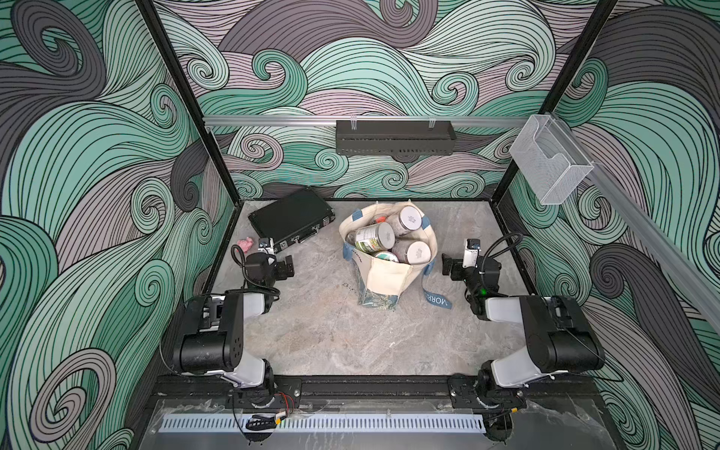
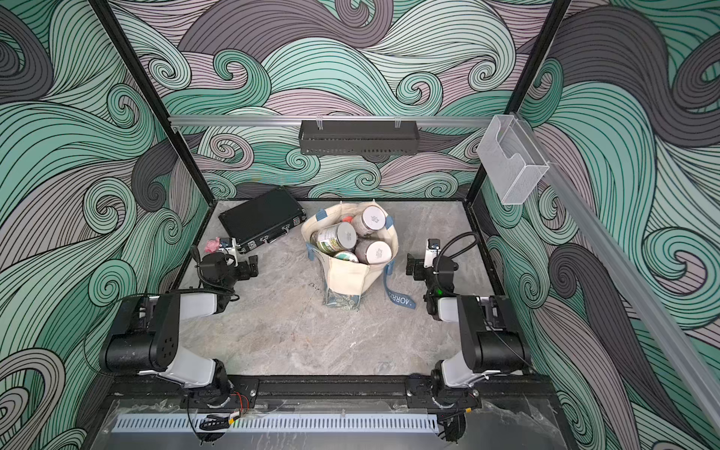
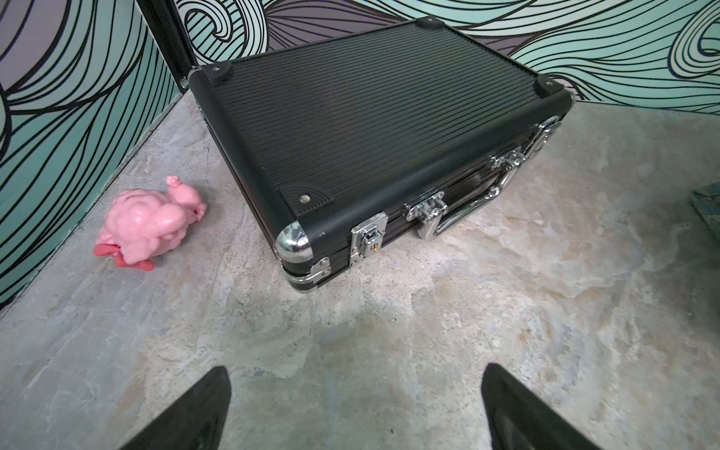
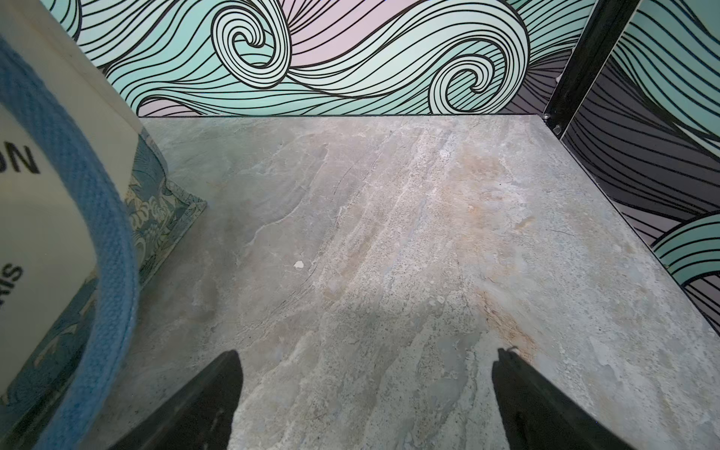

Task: Take out the seed jars from the canvas bag
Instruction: Pick up the seed jar from the canvas bag.

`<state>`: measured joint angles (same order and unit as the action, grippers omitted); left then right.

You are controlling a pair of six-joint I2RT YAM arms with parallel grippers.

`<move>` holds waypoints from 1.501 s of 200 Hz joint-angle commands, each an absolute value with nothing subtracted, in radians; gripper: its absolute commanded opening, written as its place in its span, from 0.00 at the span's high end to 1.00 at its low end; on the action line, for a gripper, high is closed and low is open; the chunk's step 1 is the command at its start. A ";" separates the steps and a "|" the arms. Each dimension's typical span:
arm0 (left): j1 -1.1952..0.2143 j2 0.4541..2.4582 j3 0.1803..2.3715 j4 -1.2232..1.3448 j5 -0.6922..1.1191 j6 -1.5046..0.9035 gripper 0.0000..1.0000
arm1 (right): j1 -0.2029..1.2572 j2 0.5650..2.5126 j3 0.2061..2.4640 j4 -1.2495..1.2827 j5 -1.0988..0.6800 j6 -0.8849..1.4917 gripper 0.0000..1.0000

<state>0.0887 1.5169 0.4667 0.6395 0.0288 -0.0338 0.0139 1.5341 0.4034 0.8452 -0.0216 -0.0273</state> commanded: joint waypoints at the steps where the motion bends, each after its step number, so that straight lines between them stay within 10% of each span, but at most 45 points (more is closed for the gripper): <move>1: 0.087 1.531 0.491 0.634 0.020 -0.034 0.01 | 0.019 1.539 0.408 0.844 -0.005 -0.039 0.01; 300: 0.085 1.495 0.520 0.557 0.055 -0.012 0.01 | 0.023 1.531 0.392 0.869 -0.018 -0.051 0.01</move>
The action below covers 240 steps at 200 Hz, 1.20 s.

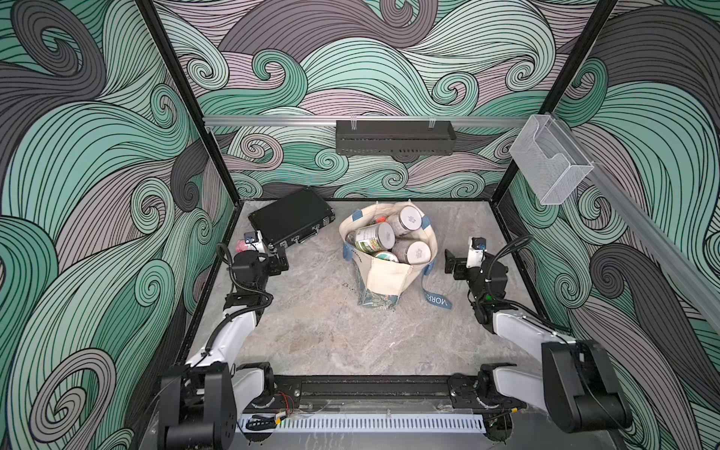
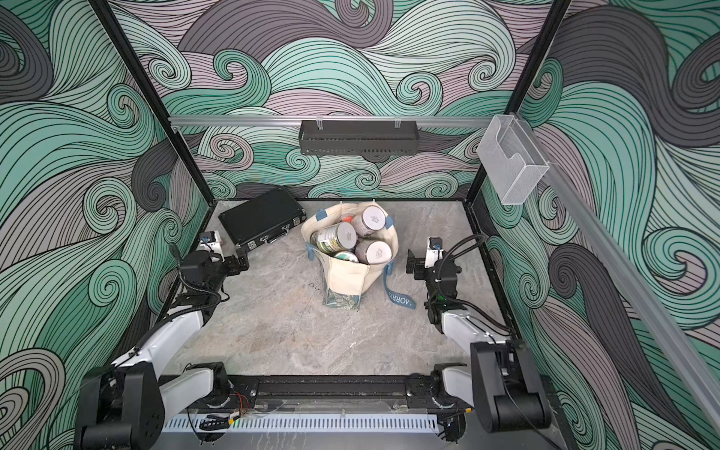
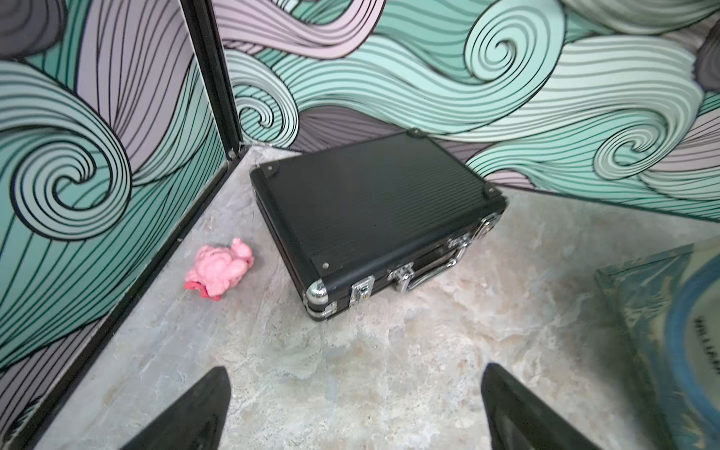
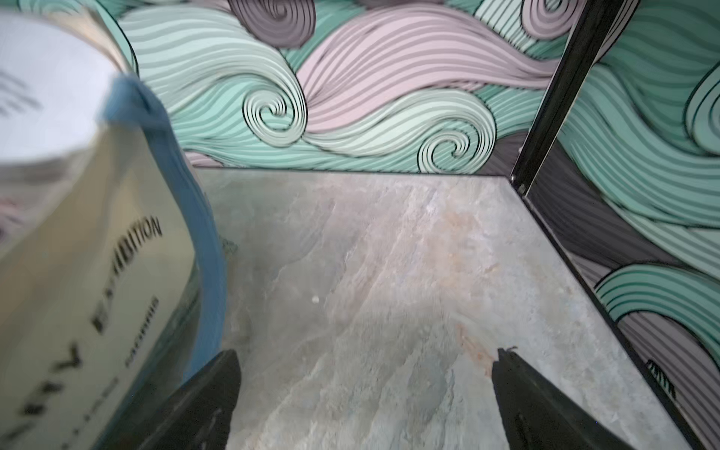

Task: Take out the seed jars from the canvas bag
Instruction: Pick up the seed jar from the canvas bag.

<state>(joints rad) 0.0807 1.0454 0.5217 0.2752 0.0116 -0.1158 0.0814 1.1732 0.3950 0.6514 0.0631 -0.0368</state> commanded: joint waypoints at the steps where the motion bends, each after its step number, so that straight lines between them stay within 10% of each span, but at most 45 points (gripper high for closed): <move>1: 0.075 0.948 0.608 0.149 0.131 -0.143 0.01 | 0.087 1.075 0.452 0.473 0.057 0.020 0.01; 97: 0.053 0.859 1.093 -0.230 0.366 -0.343 0.01 | 0.090 0.549 0.803 -0.376 -0.087 0.292 0.01; 144: -0.002 0.861 1.022 -0.228 0.445 -0.225 0.01 | 0.100 0.573 0.912 -0.502 -0.137 0.448 0.01; 189: -0.001 0.767 0.823 -0.118 0.154 -0.455 0.01 | 0.107 0.791 1.033 -0.451 -0.438 0.520 0.01; 240: -0.010 0.938 0.853 -0.088 0.351 -0.504 0.01 | 0.246 1.053 1.193 -0.512 -0.527 0.521 0.01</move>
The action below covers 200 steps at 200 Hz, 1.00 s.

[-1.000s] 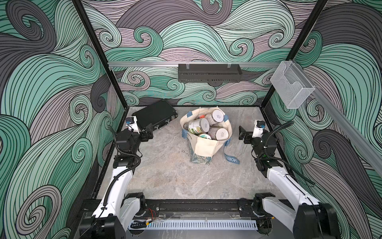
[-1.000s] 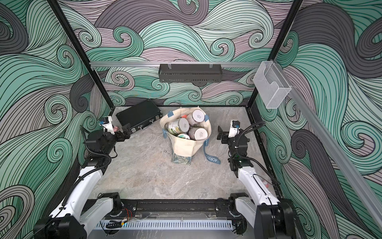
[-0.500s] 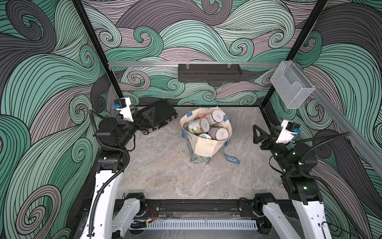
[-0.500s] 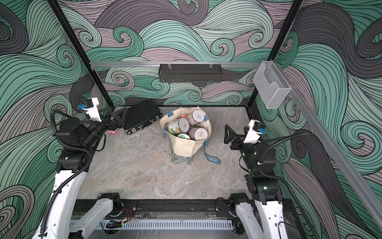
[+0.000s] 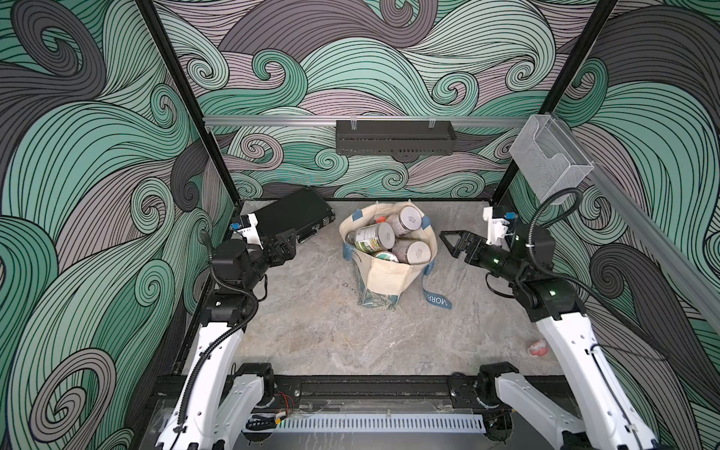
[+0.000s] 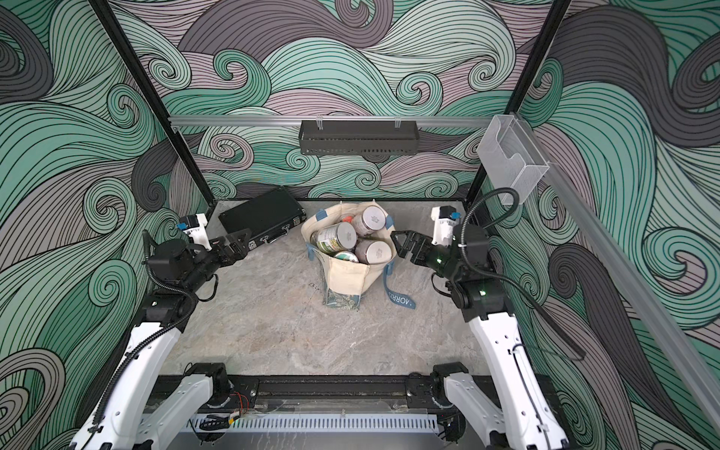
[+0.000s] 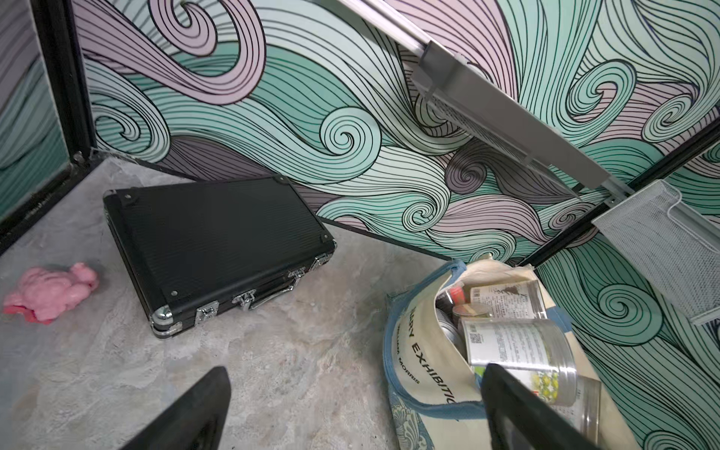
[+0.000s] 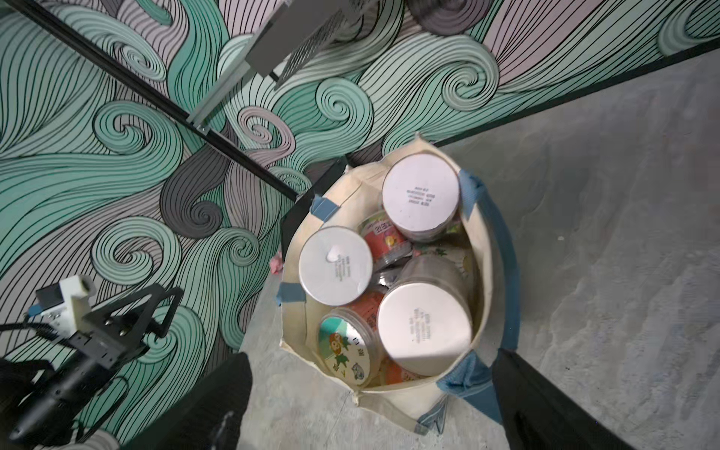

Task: Take out the seed jars from the canvas bag
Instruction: Pick up the seed jar from the canvas bag.

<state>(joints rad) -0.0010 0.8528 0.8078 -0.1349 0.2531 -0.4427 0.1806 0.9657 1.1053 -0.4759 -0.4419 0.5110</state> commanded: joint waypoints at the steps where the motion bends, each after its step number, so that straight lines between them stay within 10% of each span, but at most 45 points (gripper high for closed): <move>1: -0.010 0.945 0.856 -0.089 0.354 -0.504 0.01 | 0.249 1.057 1.197 -0.515 -0.527 0.521 0.01; 200: -0.203 1.456 1.164 -0.259 0.542 -0.456 0.03 | 0.500 1.526 1.436 -0.507 -0.216 0.629 0.01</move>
<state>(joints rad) -0.1879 1.4380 1.1221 -0.2443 0.5026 -0.4759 0.4965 1.5009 1.4128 -0.5182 -0.2695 0.6071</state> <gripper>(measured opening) 0.970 0.990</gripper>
